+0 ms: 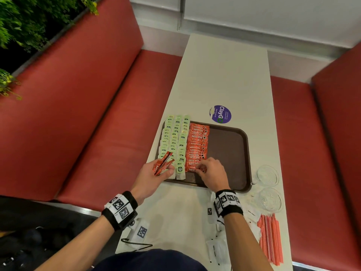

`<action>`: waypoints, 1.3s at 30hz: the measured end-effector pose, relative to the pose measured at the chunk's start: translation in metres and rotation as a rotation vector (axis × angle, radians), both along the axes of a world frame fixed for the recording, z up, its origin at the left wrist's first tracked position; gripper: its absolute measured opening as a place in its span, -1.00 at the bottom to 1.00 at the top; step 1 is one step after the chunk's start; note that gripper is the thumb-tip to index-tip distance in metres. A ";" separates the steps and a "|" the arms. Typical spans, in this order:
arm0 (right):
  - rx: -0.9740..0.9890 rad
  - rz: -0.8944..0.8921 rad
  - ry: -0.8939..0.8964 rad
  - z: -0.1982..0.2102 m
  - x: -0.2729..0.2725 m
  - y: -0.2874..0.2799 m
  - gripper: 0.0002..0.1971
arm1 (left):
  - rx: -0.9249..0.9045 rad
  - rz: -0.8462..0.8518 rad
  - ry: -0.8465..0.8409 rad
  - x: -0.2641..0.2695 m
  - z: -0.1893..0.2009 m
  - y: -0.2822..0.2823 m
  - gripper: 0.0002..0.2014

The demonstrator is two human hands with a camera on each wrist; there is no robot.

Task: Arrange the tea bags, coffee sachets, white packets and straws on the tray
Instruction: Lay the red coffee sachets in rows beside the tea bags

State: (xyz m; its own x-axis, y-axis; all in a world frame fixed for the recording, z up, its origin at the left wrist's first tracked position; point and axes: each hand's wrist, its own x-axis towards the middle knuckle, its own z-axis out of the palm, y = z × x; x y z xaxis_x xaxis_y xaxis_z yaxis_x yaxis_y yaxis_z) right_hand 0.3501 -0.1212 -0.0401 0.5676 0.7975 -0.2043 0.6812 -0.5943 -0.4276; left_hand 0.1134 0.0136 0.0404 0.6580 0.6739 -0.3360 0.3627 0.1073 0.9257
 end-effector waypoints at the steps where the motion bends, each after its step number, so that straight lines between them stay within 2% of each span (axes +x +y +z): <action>1: 0.004 -0.005 -0.011 -0.001 -0.002 0.000 -0.91 | 0.000 0.005 0.003 -0.001 0.000 0.000 -0.95; 15: -0.033 0.014 -0.105 -0.009 -0.008 0.000 -0.91 | -0.015 0.007 0.009 -0.001 -0.001 0.004 -0.97; 21: 0.024 -0.043 -0.159 -0.017 -0.012 0.005 -0.87 | -0.108 0.041 -0.010 0.005 0.004 -0.001 -0.88; 26: 0.052 -0.056 -0.185 -0.018 -0.015 0.005 -0.88 | -0.172 -0.015 -0.019 0.001 0.008 -0.004 -0.81; 30: 0.063 -0.067 -0.185 -0.019 -0.017 0.004 -0.89 | -0.329 -0.027 -0.079 -0.001 0.008 -0.004 -0.67; 34: 0.070 -0.073 -0.202 -0.016 -0.018 0.004 -0.88 | -0.378 -0.045 -0.105 -0.002 0.008 -0.004 -0.68; 37: 0.121 -0.096 -0.163 -0.004 -0.020 0.006 -0.87 | -0.348 -0.074 -0.101 -0.001 0.010 -0.004 -0.67; 39: 0.277 -0.128 0.006 0.017 -0.027 0.010 -0.90 | -0.316 -0.099 -0.100 0.000 0.012 -0.004 -0.67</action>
State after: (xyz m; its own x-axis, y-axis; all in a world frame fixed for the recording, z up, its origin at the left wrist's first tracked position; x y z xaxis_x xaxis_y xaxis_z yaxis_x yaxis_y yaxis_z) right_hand 0.3235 -0.1114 -0.0230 0.6664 0.7456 0.0071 0.6054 -0.5354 -0.5889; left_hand 0.1129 0.0095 0.0524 0.7550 0.4784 -0.4486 0.2952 0.3629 0.8838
